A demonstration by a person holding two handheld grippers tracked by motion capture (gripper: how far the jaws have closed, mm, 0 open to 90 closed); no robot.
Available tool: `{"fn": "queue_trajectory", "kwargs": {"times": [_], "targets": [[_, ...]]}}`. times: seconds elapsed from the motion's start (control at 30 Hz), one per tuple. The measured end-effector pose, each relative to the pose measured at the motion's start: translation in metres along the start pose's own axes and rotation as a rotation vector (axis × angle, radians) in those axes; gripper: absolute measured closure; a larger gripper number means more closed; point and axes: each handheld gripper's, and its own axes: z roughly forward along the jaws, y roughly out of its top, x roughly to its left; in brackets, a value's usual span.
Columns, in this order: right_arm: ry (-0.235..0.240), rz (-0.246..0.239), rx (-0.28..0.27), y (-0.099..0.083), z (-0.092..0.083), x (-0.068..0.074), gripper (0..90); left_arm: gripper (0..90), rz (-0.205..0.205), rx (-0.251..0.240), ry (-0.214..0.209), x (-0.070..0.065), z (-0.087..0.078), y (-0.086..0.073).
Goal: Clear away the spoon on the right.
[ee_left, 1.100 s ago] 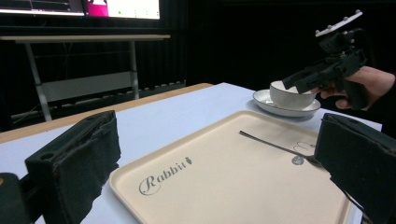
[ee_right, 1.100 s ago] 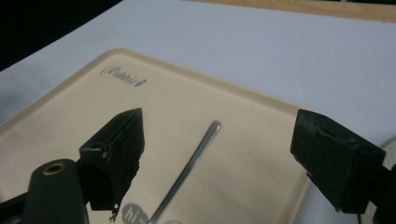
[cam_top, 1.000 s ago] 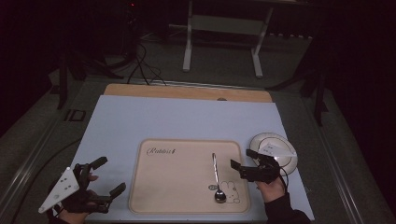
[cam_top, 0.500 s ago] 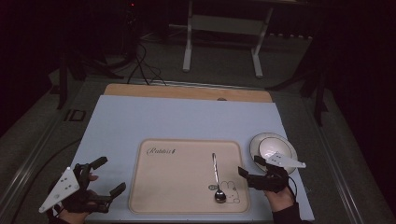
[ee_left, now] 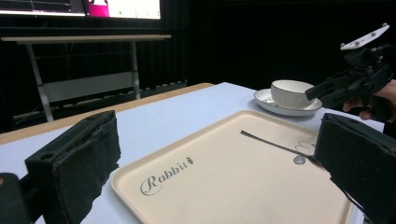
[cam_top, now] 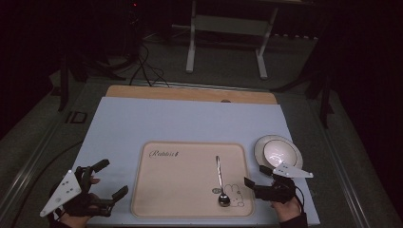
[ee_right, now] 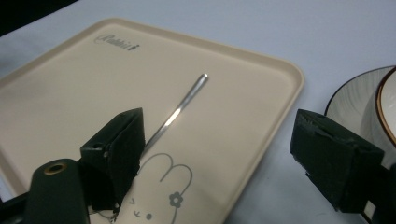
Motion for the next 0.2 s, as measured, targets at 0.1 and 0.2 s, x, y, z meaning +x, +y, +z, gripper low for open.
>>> {"fn": "queue_trajectory", "kwargs": {"times": [0.1,0.2], "targets": [[0.006,0.005,0.012,-0.0011,0.0019,-0.0008,17.8,0.0,0.0,0.0,-0.001,0.0,-0.0001,0.0],[0.01,0.006,0.011,-0.0014,0.0018,-0.0013,17.8,0.0,-0.001,0.001,-0.003,-0.0002,0.0005,-0.0001]]}}
